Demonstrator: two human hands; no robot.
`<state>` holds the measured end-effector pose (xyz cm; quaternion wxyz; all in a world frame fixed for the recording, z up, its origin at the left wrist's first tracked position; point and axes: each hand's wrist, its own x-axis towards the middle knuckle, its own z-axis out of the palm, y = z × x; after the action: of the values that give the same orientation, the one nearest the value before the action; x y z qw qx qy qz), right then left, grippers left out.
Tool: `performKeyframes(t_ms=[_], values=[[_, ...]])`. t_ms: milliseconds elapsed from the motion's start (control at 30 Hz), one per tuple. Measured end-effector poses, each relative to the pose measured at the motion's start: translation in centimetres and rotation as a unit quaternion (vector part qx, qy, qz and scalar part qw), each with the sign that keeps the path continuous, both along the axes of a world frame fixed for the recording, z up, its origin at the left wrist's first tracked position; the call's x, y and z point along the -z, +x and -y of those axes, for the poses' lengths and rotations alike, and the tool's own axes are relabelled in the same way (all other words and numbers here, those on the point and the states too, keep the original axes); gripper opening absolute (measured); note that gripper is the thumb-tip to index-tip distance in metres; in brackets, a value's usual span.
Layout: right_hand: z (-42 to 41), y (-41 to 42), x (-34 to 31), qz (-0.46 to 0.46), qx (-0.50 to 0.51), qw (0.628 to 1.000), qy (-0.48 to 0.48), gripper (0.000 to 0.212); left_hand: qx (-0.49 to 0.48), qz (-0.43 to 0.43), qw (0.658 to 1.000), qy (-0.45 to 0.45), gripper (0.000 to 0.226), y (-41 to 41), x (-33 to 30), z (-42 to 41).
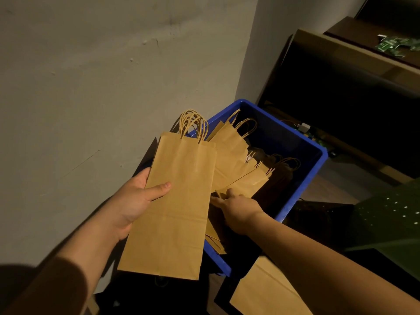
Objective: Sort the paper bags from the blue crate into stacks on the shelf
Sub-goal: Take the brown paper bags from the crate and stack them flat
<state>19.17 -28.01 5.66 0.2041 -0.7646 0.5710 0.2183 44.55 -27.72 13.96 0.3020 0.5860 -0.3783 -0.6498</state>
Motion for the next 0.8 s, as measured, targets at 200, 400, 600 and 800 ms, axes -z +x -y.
performKeyframes(t_ms=[200,400,600,800], values=[[0.5,-0.2,0.8,0.015,-0.004,0.999,0.052,0.067,-0.002,0.005,1.000,-0.003,0.032,-0.4,-0.2,0.0],[0.3,0.0,0.3,0.041,0.076,0.995,0.045,0.063,-0.007,0.011,1.000,-0.005,0.029,-0.6,-0.1,-0.2],[-0.1,-0.5,-1.8,0.159,0.221,0.961,-0.055,0.088,0.000,0.010,1.000,-0.003,0.029,-1.0,-0.2,-0.1],[-0.8,-2.0,-4.2,0.229,0.296,0.905,-0.204,0.028,-0.002,0.006,1.000,-0.004,0.032,-2.3,-0.3,-0.2]])
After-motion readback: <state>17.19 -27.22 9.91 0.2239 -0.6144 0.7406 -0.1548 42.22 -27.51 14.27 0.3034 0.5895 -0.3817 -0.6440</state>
